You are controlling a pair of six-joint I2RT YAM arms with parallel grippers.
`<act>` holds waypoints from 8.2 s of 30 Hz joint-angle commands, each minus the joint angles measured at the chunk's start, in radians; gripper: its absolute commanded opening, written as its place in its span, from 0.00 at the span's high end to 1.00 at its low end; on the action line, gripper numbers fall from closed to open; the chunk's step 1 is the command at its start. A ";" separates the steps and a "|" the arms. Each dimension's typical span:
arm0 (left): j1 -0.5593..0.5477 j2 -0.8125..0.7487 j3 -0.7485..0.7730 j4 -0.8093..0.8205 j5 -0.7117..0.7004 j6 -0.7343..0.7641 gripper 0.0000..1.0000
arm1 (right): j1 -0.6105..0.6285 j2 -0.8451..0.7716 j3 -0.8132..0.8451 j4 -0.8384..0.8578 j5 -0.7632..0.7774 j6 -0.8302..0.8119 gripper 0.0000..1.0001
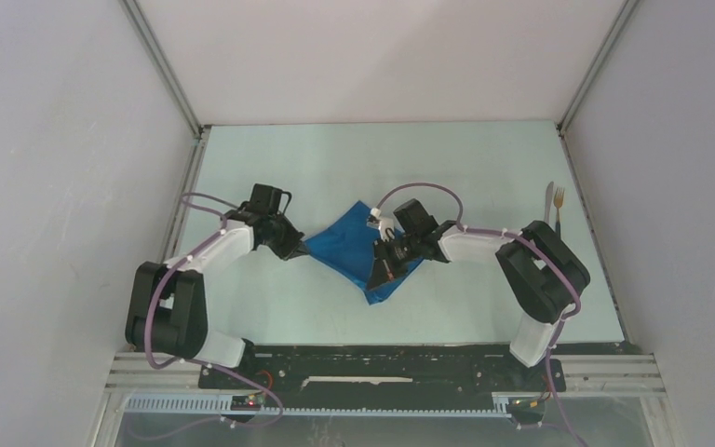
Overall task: Fold the napkin into a case and place the utensils inside
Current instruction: Fold the 2/3-rectangle-folded napkin.
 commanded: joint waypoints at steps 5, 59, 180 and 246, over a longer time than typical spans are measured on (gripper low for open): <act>0.091 -0.142 -0.061 -0.118 -0.152 0.023 1.00 | 0.103 0.016 -0.011 0.062 -0.023 0.084 1.00; -0.195 0.434 0.535 -0.317 -0.385 -0.155 1.00 | -0.071 0.054 -0.079 0.043 -0.028 0.019 1.00; 0.023 0.227 0.007 0.420 0.137 0.120 1.00 | 0.044 -0.025 0.089 -0.183 0.521 -0.151 0.93; 0.050 0.305 -0.001 0.382 0.131 0.131 1.00 | -0.013 0.162 -0.071 0.288 -0.212 0.131 0.04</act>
